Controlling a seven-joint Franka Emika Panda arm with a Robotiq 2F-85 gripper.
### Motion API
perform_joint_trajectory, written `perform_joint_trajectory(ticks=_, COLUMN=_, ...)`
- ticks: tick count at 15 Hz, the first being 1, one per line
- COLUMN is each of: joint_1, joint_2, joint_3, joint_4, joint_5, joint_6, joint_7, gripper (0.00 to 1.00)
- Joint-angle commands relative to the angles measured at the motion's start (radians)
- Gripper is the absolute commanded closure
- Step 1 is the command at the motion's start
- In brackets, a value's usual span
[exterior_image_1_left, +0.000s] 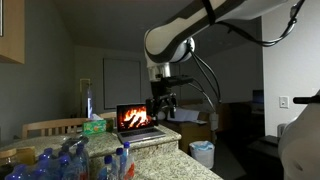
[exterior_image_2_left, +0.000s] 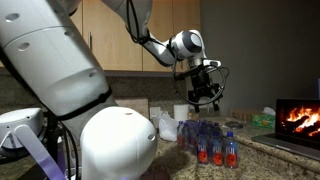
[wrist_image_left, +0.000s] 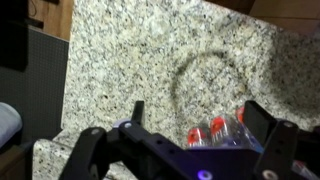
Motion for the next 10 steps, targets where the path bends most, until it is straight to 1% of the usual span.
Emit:
perform_joint_trajectory(ticks=1, joint_1=0.024, joint_2=0.054, joint_3=-0.010, joint_4=0.052, joint_5=-0.011, joint_6=0.011, joint_7=0.009, gripper=0.00)
perform_joint_trajectory(ticks=2, joint_1=0.029, joint_2=0.094, joint_3=-0.010, joint_4=0.086, joint_5=-0.010, joint_6=0.012, joint_7=0.009, gripper=0.00)
perform_joint_trajectory(ticks=3, joint_1=0.031, joint_2=0.106, joint_3=-0.012, joint_4=0.090, joint_5=-0.010, joint_6=0.012, joint_7=0.008, gripper=0.00)
perform_joint_trajectory(ticks=8, joint_1=0.029, joint_2=0.082, joint_3=-0.018, joint_4=0.078, joint_5=-0.009, joint_6=0.010, joint_7=0.008, gripper=0.00)
perform_joint_trajectory(ticks=9, joint_1=0.024, joint_2=0.086, joint_3=-0.014, joint_4=0.081, joint_5=-0.019, joint_6=0.023, joint_7=0.021, gripper=0.00)
perform_joint_trajectory(ticks=10, joint_1=0.022, joint_2=0.103, joint_3=-0.017, joint_4=0.100, joint_5=-0.031, joint_6=0.023, joint_7=0.005, gripper=0.00)
